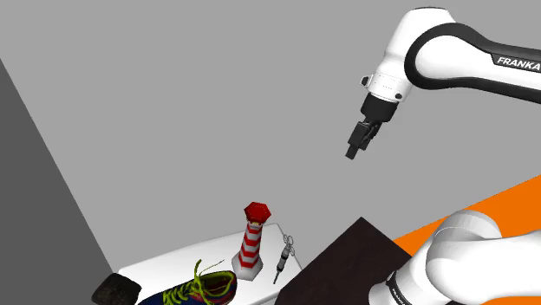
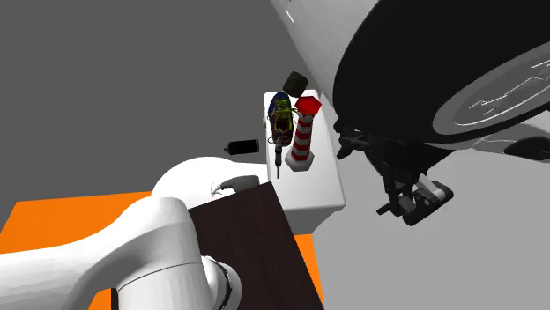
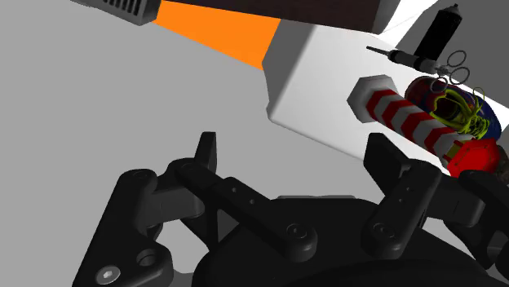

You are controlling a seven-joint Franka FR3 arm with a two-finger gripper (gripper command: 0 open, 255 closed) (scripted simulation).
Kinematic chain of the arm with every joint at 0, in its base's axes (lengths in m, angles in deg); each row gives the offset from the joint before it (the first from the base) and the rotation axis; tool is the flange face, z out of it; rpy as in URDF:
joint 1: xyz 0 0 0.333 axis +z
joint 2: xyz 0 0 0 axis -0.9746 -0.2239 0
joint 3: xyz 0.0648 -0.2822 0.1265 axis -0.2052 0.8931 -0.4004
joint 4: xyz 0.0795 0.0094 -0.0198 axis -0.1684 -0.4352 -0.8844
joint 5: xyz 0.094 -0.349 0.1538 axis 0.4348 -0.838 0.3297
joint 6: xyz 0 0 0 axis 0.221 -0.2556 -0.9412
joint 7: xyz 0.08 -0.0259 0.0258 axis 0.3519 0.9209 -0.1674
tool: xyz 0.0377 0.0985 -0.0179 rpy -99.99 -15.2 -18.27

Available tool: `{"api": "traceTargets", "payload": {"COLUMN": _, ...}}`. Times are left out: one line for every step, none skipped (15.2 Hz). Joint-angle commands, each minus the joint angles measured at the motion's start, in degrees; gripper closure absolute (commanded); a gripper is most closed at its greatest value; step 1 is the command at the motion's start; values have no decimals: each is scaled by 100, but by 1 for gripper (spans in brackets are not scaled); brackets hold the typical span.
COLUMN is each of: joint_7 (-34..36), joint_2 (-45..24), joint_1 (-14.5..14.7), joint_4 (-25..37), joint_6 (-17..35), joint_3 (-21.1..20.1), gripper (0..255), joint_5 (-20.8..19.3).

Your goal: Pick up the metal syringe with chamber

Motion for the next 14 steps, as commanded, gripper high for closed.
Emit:
{"api": "traceTargets", "payload": {"joint_7": 0, "joint_2": 0, "joint_1": 0, "joint_4": 0, "joint_6": 0, "joint_3": 0, "gripper": 0, "joint_5": 0}}
{"api": "traceTargets", "payload": {"joint_7": 219, "joint_2": 21, "joint_1": 15, "joint_4": -100, "joint_6": 38, "joint_3": -146, "gripper": 0, "joint_5": 79}}
{"api": "traceTargets", "payload": {"joint_7": 436, "joint_2": 31, "joint_1": 30, "joint_4": -193, "joint_6": 77, "joint_3": -295, "gripper": 0, "joint_5": 163}}
{"api": "traceTargets", "payload": {"joint_7": 654, "joint_2": 31, "joint_1": 50, "joint_4": -277, "joint_6": 120, "joint_3": -443, "gripper": 0, "joint_5": 250}}
{"api": "traceTargets", "payload": {"joint_7": 872, "joint_2": 20, "joint_1": 70, "joint_4": -353, "joint_6": 165, "joint_3": -593, "gripper": 0, "joint_5": 341}}
{"api": "traceTargets", "payload": {"joint_7": 1089, "joint_2": -1, "joint_1": 93, "joint_4": -420, "joint_6": 214, "joint_3": -744, "gripper": 0, "joint_5": 434}}
{"api": "traceTargets", "payload": {"joint_7": 1307, "joint_2": -35, "joint_1": 118, "joint_4": -479, "joint_6": 266, "joint_3": -894, "gripper": 0, "joint_5": 529}}
{"api": "traceTargets", "payload": {"joint_7": 1523, "joint_2": -79, "joint_1": 141, "joint_4": -530, "joint_6": 321, "joint_3": -1047, "gripper": 0, "joint_5": 627}}
{"api": "traceTargets", "payload": {"joint_7": 1740, "joint_2": -135, "joint_1": 168, "joint_4": -572, "joint_6": 380, "joint_3": -1199, "gripper": 0, "joint_5": 725}}
{"api": "traceTargets", "payload": {"joint_7": 1955, "joint_2": -203, "joint_1": 191, "joint_4": -605, "joint_6": 443, "joint_3": -1352, "gripper": 0, "joint_5": 824}}
{"api": "traceTargets", "payload": {"joint_7": 2172, "joint_2": -283, "joint_1": 217, "joint_4": -630, "joint_6": 511, "joint_3": -1503, "gripper": 0, "joint_5": 921}}
{"api": "traceTargets", "payload": {"joint_7": 2385, "joint_2": -374, "joint_1": 238, "joint_4": -646, "joint_6": 582, "joint_3": -1657, "gripper": 0, "joint_5": 1018}}
{"api": "traceTargets", "payload": {"joint_7": 2600, "joint_2": -477, "joint_1": 259, "joint_4": -654, "joint_6": 657, "joint_3": -1809, "gripper": 0, "joint_5": 1113}}
{"api": "traceTargets", "payload": {"joint_7": 2814, "joint_2": -592, "joint_1": 277, "joint_4": -653, "joint_6": 735, "joint_3": -1962, "gripper": 0, "joint_5": 1204}}
